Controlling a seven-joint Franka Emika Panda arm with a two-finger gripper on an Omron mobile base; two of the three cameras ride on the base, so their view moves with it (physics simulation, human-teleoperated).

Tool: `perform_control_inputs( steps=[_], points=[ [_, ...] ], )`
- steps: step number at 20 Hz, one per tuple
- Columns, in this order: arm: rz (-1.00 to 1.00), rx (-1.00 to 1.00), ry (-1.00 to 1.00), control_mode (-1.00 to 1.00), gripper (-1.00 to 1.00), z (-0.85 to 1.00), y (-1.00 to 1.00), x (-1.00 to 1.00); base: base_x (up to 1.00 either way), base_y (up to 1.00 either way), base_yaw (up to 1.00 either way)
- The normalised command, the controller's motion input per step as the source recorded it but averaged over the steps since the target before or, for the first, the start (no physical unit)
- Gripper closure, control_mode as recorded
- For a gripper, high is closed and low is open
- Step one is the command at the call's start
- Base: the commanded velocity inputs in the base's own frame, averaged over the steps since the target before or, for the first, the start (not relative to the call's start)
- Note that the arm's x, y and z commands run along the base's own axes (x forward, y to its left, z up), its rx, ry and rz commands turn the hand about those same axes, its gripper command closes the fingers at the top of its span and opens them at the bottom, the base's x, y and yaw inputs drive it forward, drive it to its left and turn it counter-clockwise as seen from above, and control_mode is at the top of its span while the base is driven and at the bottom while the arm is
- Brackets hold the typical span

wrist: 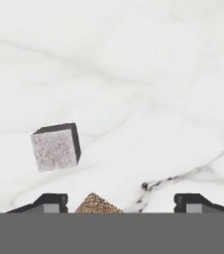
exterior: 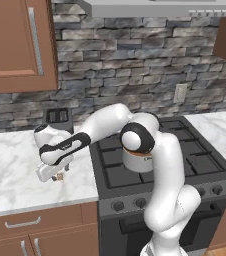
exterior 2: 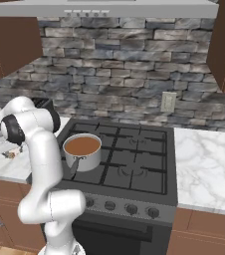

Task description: Pick up the sugar cube(s) and place them in the saucepan with hot chocolate.

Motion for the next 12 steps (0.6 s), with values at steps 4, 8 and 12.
perform_control_inputs(
  steps=[4, 8, 12],
  points=[
    [0.00, 0.00, 0.01, -1.00, 1.00, -0.18, 0.00, -0.29, 0.00, 0.00, 0.00],
    [0.00, 0.00, 0.00, -1.00, 1.00, -0.09, 0.00, -0.36, 0.00, 0.00, 0.00],
    [-0.01, 0.00, 0.00, -1.00, 1.00, -0.01, 0.00, -0.36, 0.00, 0.00, 0.00]
  ],
)
